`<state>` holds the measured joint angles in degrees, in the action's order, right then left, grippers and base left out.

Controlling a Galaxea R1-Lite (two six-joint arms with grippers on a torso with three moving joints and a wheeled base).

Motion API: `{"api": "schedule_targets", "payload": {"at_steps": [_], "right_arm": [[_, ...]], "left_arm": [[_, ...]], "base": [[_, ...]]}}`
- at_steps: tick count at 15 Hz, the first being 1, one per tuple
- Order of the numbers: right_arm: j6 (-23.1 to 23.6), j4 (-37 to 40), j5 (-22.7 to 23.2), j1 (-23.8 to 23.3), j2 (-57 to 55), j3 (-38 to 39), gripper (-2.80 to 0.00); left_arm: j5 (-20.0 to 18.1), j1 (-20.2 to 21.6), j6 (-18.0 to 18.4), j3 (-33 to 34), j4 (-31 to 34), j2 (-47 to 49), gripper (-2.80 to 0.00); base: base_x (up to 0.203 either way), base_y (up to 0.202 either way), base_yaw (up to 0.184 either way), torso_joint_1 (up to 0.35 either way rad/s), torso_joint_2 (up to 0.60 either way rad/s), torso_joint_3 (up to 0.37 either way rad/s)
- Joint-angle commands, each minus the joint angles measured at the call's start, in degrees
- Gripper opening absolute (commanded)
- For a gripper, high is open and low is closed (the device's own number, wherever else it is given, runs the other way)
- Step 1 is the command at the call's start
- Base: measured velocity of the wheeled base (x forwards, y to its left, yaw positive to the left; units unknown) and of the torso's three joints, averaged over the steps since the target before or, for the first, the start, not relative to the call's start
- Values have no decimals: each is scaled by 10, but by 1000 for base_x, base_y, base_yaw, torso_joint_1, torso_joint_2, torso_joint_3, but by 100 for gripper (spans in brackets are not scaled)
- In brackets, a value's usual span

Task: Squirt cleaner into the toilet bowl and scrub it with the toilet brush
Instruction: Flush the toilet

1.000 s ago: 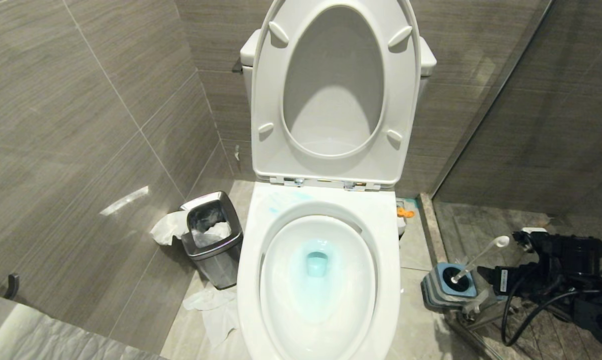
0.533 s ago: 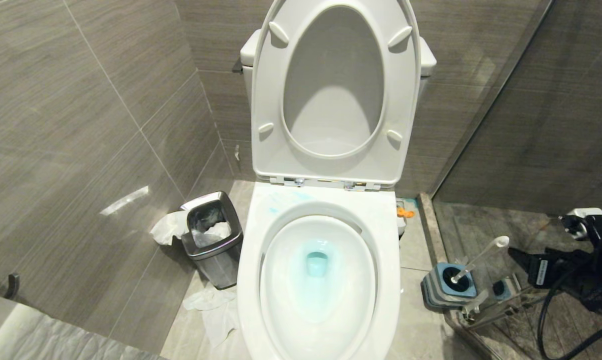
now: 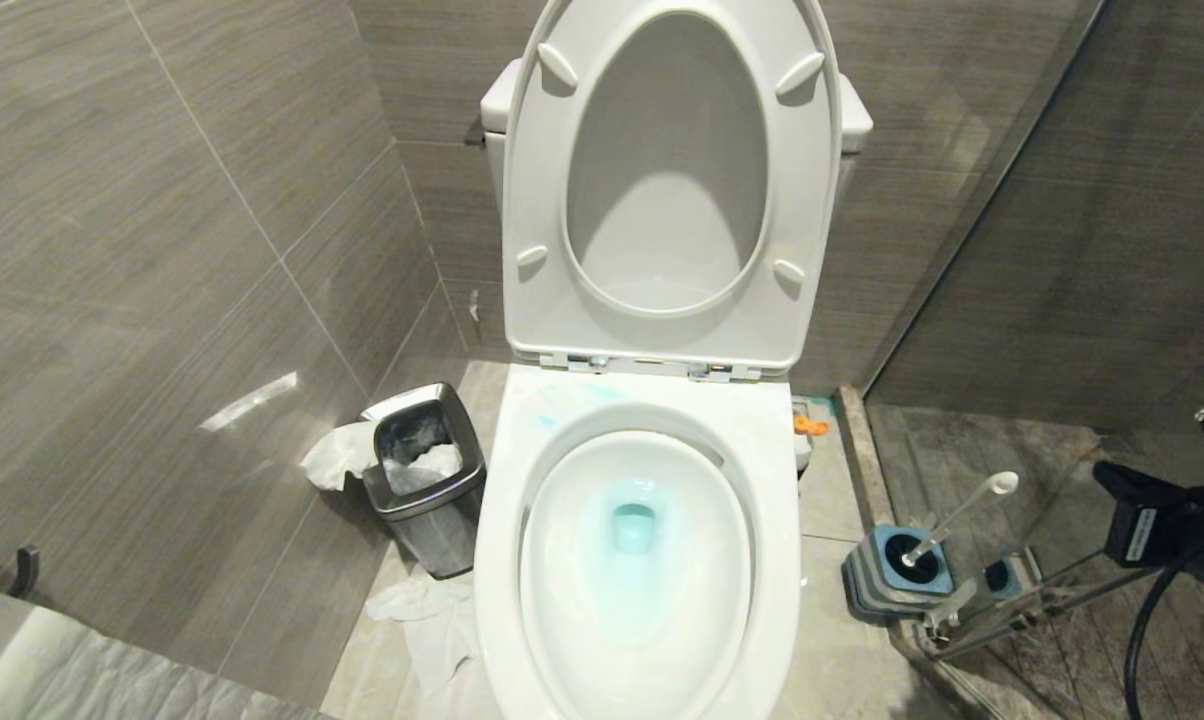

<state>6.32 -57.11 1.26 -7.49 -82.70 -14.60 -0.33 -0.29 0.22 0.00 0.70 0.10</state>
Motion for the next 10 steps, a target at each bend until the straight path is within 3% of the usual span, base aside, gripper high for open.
{"api": "schedule_targets", "payload": {"at_steps": [1, 7, 10], "right_arm": [[4, -4, 1, 0, 42, 4, -280], [6, 1, 9, 27, 190, 74, -280], [7, 43, 24, 37, 302, 112, -280]], "left_arm": [[0, 0, 0, 1, 0, 0, -280], [0, 0, 0, 1, 0, 0, -280], [0, 0, 0, 1, 0, 0, -280]], "base": [[0, 0, 0, 0, 0, 0], [0, 0, 0, 0, 0, 0], [0, 0, 0, 0, 0, 0]]}}
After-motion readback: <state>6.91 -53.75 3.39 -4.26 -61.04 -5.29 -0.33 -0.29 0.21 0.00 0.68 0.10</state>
